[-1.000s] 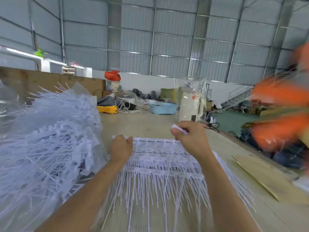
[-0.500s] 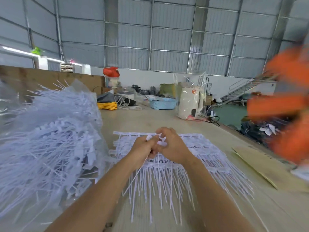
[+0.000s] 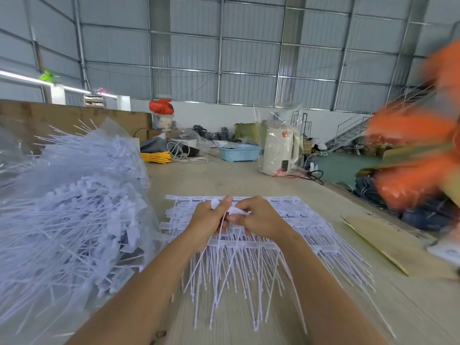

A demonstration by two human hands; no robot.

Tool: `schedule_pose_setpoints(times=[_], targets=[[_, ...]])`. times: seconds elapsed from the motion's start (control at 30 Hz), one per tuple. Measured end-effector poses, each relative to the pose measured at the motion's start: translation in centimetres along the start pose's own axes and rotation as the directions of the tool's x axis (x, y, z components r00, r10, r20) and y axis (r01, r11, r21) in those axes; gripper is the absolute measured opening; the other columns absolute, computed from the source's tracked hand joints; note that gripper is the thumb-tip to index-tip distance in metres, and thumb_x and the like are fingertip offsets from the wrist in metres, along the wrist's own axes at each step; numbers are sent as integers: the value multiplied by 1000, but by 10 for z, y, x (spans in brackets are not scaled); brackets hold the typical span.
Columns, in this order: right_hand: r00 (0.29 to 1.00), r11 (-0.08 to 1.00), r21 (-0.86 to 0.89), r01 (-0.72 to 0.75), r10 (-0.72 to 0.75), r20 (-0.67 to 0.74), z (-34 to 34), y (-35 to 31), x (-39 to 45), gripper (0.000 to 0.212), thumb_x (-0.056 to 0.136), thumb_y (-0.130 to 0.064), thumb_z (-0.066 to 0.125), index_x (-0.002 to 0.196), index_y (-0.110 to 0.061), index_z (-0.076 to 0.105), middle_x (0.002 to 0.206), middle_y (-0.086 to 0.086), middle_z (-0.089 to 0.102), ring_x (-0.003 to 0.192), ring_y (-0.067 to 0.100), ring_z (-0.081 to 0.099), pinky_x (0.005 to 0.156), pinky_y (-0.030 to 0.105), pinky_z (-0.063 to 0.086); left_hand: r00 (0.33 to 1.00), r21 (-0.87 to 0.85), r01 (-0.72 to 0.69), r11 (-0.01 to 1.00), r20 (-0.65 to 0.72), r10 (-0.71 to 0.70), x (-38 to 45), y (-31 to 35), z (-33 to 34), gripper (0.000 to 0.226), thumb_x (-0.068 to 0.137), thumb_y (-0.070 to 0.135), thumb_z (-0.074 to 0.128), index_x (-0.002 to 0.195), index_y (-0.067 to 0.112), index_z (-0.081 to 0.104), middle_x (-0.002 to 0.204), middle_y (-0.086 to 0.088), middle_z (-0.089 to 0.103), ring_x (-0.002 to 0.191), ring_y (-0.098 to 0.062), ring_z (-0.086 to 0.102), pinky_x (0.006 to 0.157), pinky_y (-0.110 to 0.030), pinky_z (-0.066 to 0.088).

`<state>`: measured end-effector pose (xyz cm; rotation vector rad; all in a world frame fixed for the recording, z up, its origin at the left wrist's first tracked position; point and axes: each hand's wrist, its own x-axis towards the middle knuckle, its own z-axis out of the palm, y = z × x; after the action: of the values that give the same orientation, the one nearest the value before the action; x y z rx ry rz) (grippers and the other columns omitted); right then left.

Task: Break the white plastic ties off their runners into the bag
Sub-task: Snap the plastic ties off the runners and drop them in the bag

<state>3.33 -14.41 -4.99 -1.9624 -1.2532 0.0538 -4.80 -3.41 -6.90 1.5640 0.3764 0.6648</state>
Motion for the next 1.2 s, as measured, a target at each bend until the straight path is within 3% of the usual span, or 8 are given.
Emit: schedule_pose_setpoints(times=[0.27,0.4,0.57,0.73,0.83,0.97,1.07,1.2], targets=[[987,970,-241,14,-51,-150,2,0,2,28,80,-26,68,61,-9,56,53,-2,45,55,16,42,51,25,28,996,196,-13,981,-87,31,6,5,2,35,94,33,57,66,12,56,53,-2,51,32,-5,41,36,-16,32],[961,832,-549,75,-207,-182,0,-8,1,17,87,-27,57,79,-14,64,80,-2,63,80,21,58,60,25,37,977,300,19,954,-209,47,16,5,1,36,94,30,57,64,11,54,56,-7,55,34,-9,44,42,-19,34],[844,997,-74,33,-67,-533,-31,2,1,33,83,-18,62,55,-7,46,52,1,39,52,17,37,54,27,30,913,-92,121,988,-381,-147,20,19,-44,33,97,30,50,76,6,58,47,-4,48,34,-10,33,38,-17,24],[872,985,-147,-89,5,-490,-23,12,2,31,86,-22,60,60,-11,50,61,12,50,62,31,48,58,34,40,963,-276,-225,934,-209,171,-13,92,-35,37,95,43,50,70,16,54,52,6,48,34,-3,38,35,-14,28],[853,990,-122,-71,-3,-521,-25,12,3,28,86,-23,62,63,-8,55,64,15,54,64,33,50,59,34,41,862,62,-461,885,-204,463,-36,131,-55,37,94,44,52,65,21,52,51,11,48,37,-1,39,37,-15,31],[860,989,-134,-56,-20,-510,-23,12,3,26,86,-22,61,61,-17,56,60,8,54,62,30,50,59,34,42,855,869,-170,465,-105,509,-39,135,-123,32,93,48,50,87,17,57,77,1,57,76,-18,53,67,-32,42],[856,992,-116,-44,-22,-516,-23,9,3,23,86,-22,63,64,-16,59,62,8,57,65,32,51,60,35,41,952,971,167,169,-204,227,-28,115,-177,33,98,44,43,106,14,56,113,-9,60,100,-26,53,81,-34,42],[869,995,-96,-32,-19,-494,-24,10,2,25,88,-21,62,66,-9,60,64,15,56,65,35,50,56,33,34,965,971,237,-19,-233,121,-17,76,-211,42,101,41,34,135,19,45,125,-16,46,115,-34,48,95,-43,43]])
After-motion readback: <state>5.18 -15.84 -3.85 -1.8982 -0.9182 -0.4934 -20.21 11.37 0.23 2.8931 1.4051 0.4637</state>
